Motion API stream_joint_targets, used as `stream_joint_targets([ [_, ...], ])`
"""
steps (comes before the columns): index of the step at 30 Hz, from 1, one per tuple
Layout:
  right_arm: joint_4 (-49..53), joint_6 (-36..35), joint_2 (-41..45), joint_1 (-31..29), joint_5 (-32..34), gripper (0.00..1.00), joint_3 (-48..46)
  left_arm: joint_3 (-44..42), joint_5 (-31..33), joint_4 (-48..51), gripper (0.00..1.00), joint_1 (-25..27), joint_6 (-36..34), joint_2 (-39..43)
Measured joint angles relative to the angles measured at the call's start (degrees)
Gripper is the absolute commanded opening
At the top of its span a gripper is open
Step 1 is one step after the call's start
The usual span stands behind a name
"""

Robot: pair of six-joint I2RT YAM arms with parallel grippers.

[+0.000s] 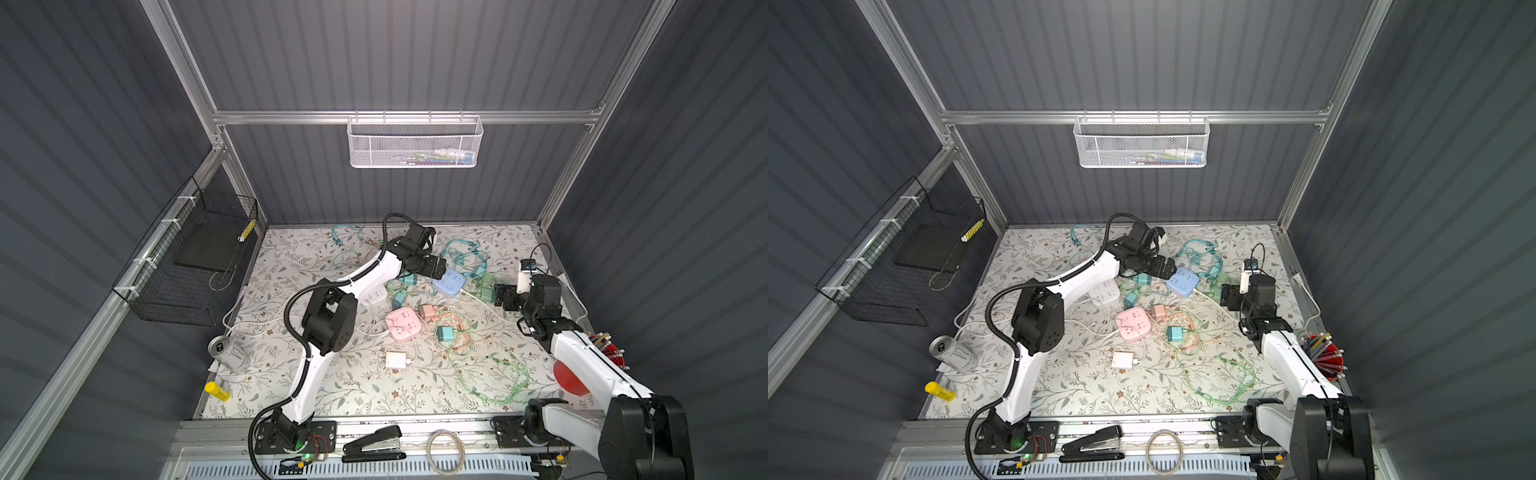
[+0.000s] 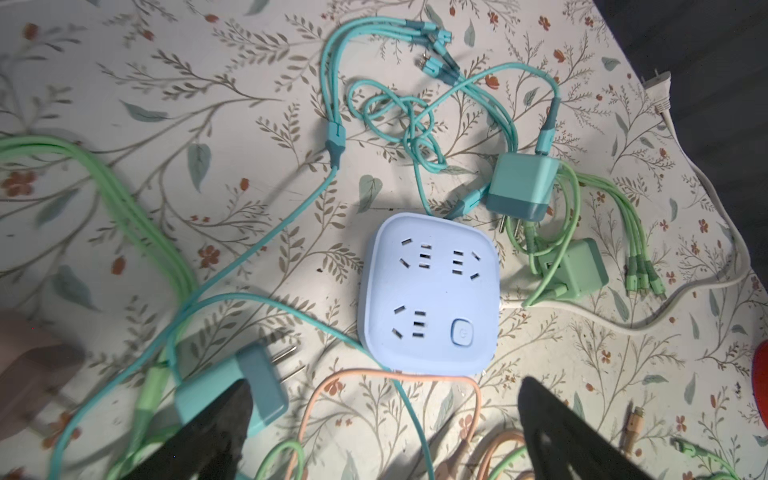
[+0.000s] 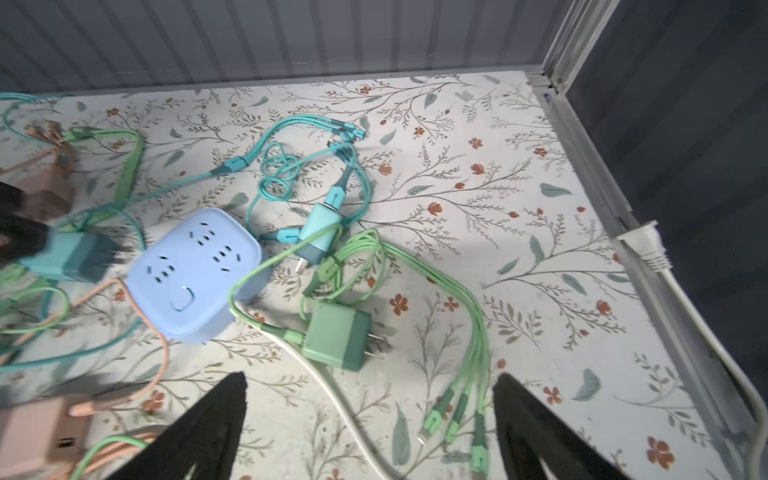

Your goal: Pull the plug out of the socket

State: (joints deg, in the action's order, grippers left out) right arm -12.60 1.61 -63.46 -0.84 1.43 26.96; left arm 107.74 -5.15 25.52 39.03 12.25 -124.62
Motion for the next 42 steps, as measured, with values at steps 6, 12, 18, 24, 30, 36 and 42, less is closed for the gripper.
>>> stream_joint_targets([
  [6,-18.7,-0.4,-4.7,0.8,1.9,0.99,-8.5,-18.6,8.0,-8.6,1.00,0.0,-1.6,13.9],
  [12,-33.2,-0.6,-15.4,1.3,1.6,0.99,-8.5,-34.1,18.0,-15.6,1.00,0.0,-2.7,24.9],
  [18,-39.0,-0.4,-20.0,2.8,0.7,0.99,-8.6,-44.4,26.8,-19.7,1.00,-0.2,-2.7,31.9],
  [24,-41.2,-0.1,-20.1,3.5,-0.4,0.99,-8.6,-51.0,32.0,-22.9,1.00,-4.1,-1.4,35.8],
  [30,-41.4,0.4,-20.1,4.0,-1.2,0.99,-8.6,-60.6,34.9,-28.1,1.00,-13.1,0.9,39.7],
  [36,-41.4,0.7,-20.1,4.0,-1.4,0.99,-8.6,-65.2,36.3,-32.8,1.00,-17.4,-1.6,41.8],
  [42,-41.4,0.8,-20.1,4.0,-1.4,0.99,-8.6,-65.4,37.1,-37.0,1.00,-19.2,-6.5,39.3],
])
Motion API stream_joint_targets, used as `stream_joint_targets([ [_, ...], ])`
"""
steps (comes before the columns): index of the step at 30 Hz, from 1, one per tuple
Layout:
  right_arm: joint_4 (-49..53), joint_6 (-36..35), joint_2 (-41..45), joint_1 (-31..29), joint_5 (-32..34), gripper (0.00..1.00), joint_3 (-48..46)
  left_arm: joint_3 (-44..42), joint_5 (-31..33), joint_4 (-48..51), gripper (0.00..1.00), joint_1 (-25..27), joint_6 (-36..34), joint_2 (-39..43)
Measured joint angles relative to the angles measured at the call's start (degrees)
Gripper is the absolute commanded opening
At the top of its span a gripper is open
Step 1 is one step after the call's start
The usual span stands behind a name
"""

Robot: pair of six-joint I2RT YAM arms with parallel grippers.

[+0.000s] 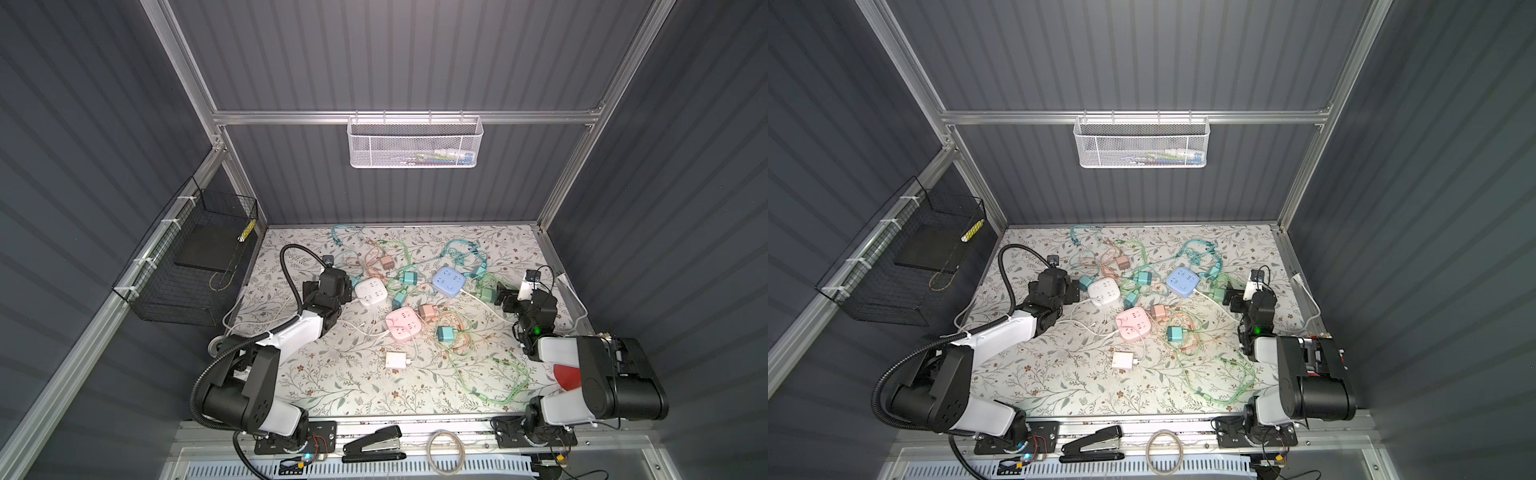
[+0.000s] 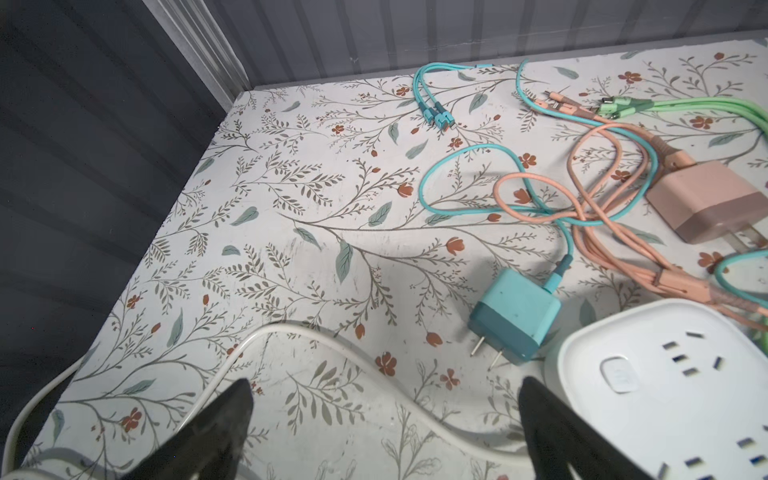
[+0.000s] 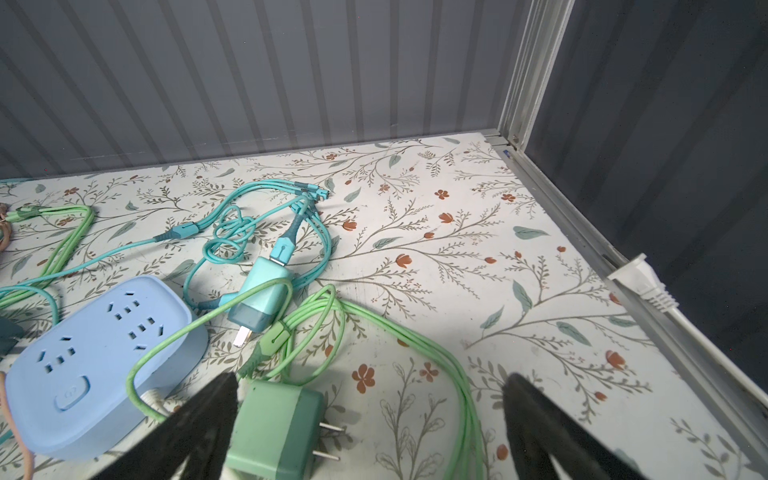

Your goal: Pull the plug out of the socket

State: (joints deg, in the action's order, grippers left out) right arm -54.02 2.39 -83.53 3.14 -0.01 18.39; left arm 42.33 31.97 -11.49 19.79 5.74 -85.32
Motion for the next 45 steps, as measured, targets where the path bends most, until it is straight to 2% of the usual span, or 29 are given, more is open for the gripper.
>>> stream_joint_targets([
  [7,0.0,0.0,0.0,0.0,0.0,0.99,0.0,-6.1,-1.5,-12.4,1.00,-8.0,-4.7,-3.8],
  [14,0.0,0.0,0.0,0.0,0.0,0.99,0.0,-11.6,-12.1,-26.9,1.00,-14.8,-5.3,-9.4],
  [16,0.0,0.0,0.0,0.0,0.0,0.99,0.0,-14.0,-14.3,-31.9,1.00,-15.3,-5.3,-11.5],
  [24,0.0,0.0,0.0,0.0,0.0,0.99,0.0,-15.5,-18.2,-37.2,1.00,-15.3,-5.4,-13.3],
  [45,-0.2,0.0,0.0,0.0,0.0,0.99,0.0,-15.5,-18.8,-38.3,1.00,-15.3,-5.4,-13.3],
])
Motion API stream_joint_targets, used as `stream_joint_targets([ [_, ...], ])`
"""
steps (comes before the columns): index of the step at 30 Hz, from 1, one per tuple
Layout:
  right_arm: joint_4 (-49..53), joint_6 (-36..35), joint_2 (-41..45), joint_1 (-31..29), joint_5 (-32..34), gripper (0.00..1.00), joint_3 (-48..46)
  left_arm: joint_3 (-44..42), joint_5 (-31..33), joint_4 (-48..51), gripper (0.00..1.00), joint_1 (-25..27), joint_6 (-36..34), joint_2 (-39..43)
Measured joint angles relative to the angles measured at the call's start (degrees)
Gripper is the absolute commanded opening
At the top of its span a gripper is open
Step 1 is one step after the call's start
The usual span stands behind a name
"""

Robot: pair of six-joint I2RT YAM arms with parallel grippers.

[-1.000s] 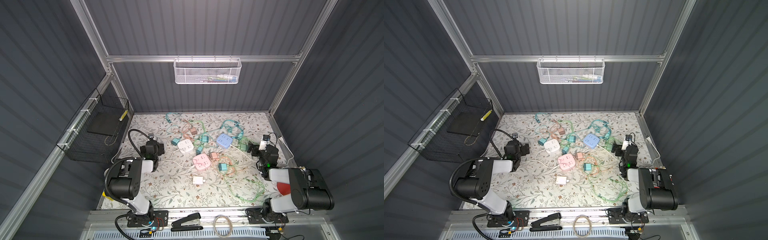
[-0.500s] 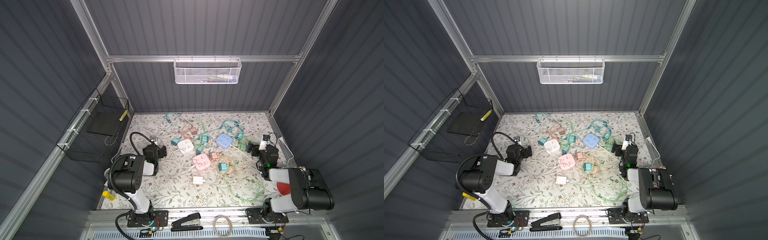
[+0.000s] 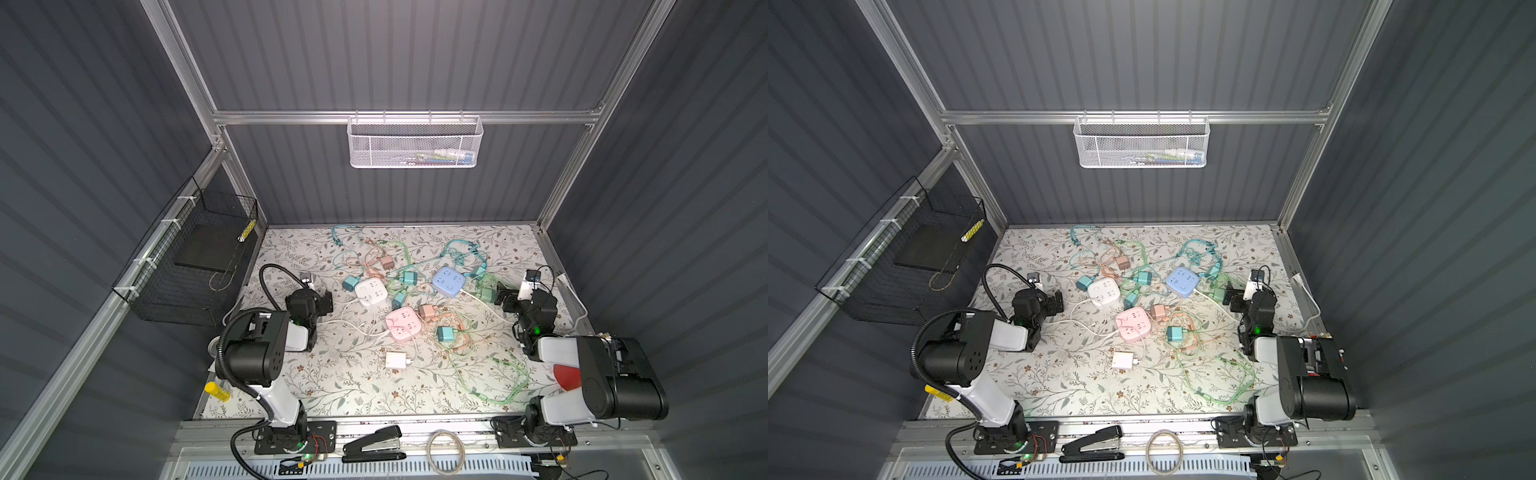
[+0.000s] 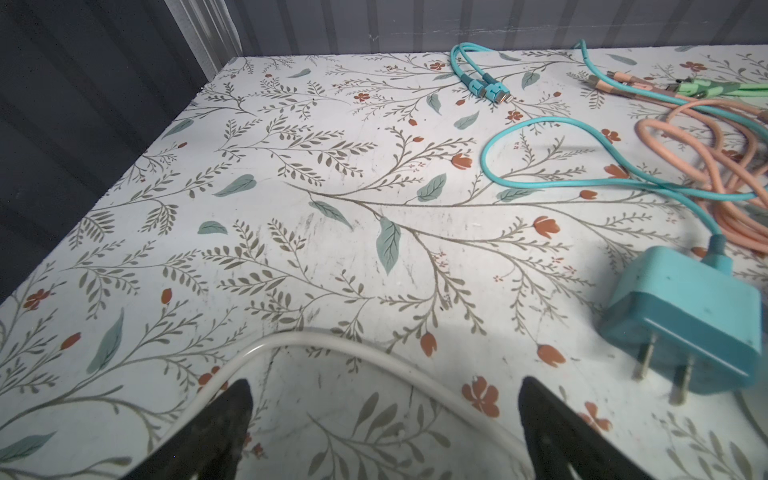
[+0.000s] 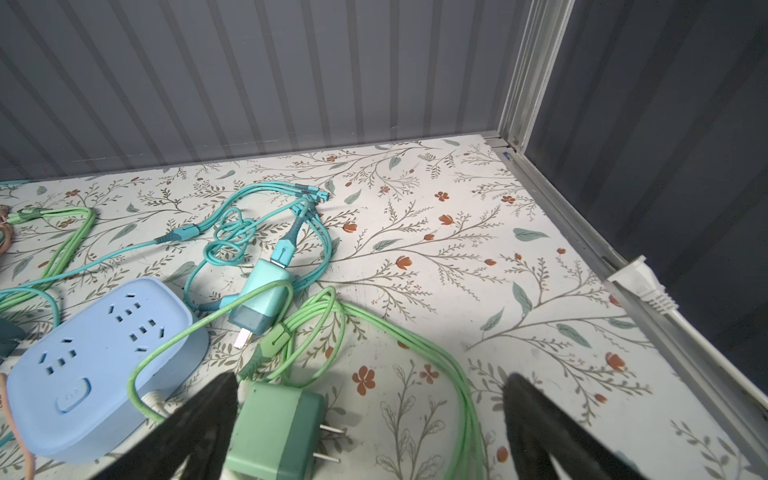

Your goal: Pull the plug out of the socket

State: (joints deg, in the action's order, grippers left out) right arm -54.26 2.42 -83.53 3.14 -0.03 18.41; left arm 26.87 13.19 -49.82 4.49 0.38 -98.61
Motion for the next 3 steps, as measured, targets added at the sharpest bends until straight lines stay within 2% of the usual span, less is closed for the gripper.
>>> stream_joint_targets([
  [3,0.0,0.0,0.0,0.0,0.0,0.99,0.0,0.0,0.0,0.0,1.00,0.0,0.0,0.0],
])
